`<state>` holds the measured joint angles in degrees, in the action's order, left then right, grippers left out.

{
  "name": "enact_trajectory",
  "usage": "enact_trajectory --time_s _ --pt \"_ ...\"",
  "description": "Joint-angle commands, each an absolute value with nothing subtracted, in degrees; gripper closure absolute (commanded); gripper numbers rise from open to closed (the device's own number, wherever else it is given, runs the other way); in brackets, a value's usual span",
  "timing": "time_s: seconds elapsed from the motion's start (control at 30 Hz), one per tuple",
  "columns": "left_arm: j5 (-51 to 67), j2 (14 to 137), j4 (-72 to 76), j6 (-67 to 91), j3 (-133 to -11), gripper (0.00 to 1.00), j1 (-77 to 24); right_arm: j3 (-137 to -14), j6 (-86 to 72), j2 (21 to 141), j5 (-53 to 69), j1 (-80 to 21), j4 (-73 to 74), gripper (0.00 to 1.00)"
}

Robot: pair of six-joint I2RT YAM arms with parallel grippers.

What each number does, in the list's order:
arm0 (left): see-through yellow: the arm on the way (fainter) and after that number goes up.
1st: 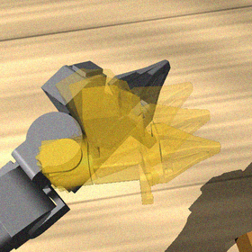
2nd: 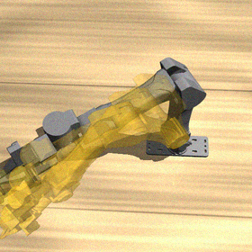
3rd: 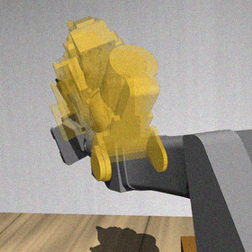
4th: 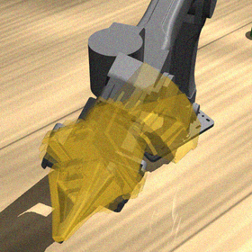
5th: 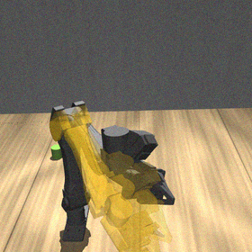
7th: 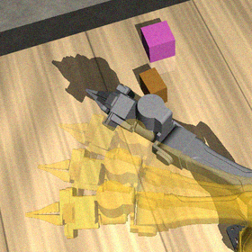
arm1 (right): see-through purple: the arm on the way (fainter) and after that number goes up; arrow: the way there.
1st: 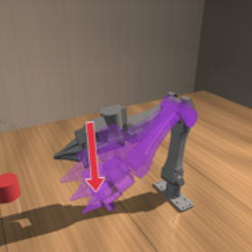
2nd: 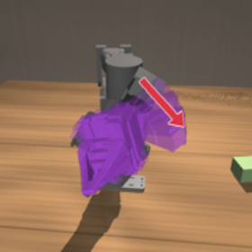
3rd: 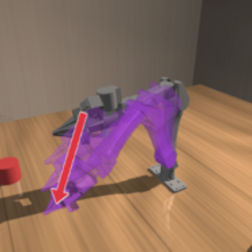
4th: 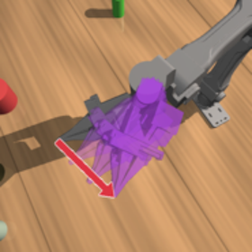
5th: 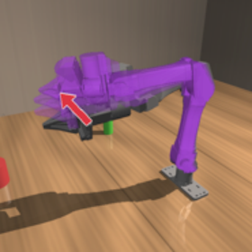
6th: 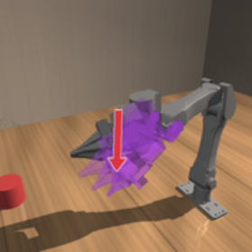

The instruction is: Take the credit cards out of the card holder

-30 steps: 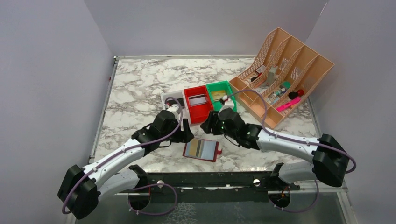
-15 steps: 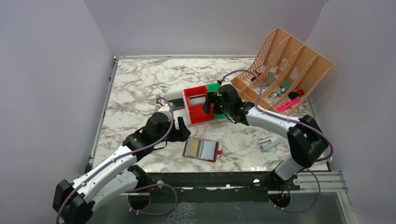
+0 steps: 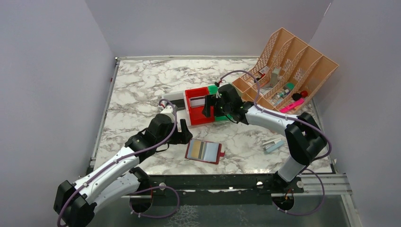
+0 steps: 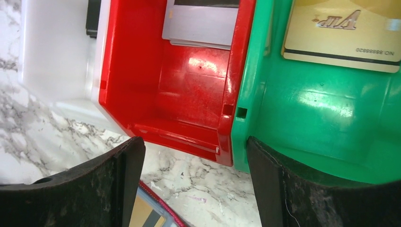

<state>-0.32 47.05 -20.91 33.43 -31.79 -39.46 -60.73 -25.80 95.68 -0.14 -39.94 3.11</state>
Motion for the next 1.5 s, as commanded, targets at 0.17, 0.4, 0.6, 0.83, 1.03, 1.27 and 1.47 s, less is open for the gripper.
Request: enact_trajectory --time_s 0.17,0.4,0.6,0.83,1.03,1.27,1.47 --pt "-0.9 48.5 -20.6 33.3 -32.1 0.18 -39.6 -58.3 -25.2 94.3 8.7 -40.1 2.1 0.18" --pt "3.5 51.1 -16.1 33.9 -30.0 0.21 -39.5 -51.0 -29.9 85.0 10.7 -40.2 -0.9 0.21" --pt "8.1 55.6 -11.0 34.5 -28.4 0.3 -39.6 -37.9 -38.4 79.2 17.4 -41.1 -11.9 0.35" --pt "10.8 59.4 -8.7 33.5 -28.0 0.42 -39.8 -26.9 -49.6 78.2 18.4 -47.8 -26.2 0.51" --pt "11.0 61.2 -8.3 32.8 -28.0 0.46 -40.4 -27.5 -52.1 81.1 14.7 -53.8 -27.4 0.57" --pt "10.9 62.0 -7.6 33.3 -27.6 0.47 -41.1 -27.8 -55.3 84.1 9.2 -55.3 -24.5 0.59" --pt "11.5 64.5 -4.3 33.6 -26.3 0.49 -42.9 -27.9 -58.7 91.4 10.2 -55.3 -28.4 0.62"
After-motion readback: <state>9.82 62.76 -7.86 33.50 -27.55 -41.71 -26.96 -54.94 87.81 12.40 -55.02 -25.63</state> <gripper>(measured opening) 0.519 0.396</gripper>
